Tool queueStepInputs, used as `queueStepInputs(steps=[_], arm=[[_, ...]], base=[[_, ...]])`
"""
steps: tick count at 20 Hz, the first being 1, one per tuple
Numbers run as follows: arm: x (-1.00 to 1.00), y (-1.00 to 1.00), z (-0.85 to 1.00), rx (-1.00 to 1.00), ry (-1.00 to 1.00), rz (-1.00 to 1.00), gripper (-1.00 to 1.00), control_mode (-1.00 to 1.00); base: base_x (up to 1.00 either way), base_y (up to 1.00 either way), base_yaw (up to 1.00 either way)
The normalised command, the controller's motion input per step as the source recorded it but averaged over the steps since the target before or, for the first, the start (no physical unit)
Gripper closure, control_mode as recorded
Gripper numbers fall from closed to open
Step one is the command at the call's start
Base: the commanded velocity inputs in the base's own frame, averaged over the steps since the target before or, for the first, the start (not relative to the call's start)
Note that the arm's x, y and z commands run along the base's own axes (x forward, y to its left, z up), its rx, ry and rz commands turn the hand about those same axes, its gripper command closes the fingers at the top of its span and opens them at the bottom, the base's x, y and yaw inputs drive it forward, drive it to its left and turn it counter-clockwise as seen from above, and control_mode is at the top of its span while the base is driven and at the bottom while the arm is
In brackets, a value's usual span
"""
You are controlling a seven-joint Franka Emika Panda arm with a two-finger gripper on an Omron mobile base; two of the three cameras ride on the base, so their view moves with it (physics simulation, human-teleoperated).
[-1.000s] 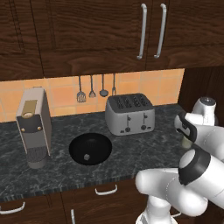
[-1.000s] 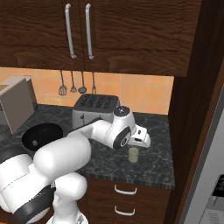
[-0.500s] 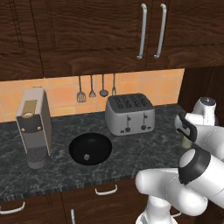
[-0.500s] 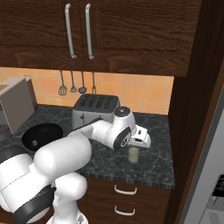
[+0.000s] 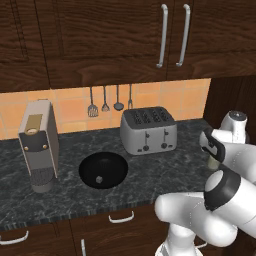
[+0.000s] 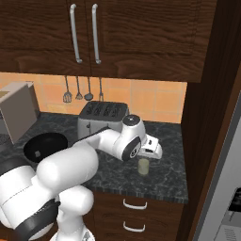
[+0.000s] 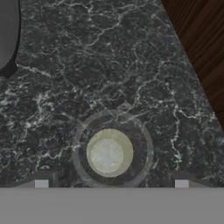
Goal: Grab a lemon wedge from the fridge and one ice cube from the ice bowl, and put them in the glass of lemonade.
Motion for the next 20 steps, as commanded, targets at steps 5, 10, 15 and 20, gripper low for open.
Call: queueStepInputs(steps=[5,10,15,20], arm=[[0.0,0.0,0.17,0.04,-0.06,0.0,-1.0,-1.0],[-0.16,0.0,0.23,0.08,-0.12,0.0,-1.0,-1.0],[-0.27,0.0,0.23,0.05,-0.12,0.0,-1.0,-1.0],[-0.26,0.29,0.3,0.0,-0.07,0.03,-1.0,-1.0]], base=[[0.0,0.0,0.0],[0.0,0.0,0.0],[0.0,0.0,0.0],[0.0,0.0,0.0]])
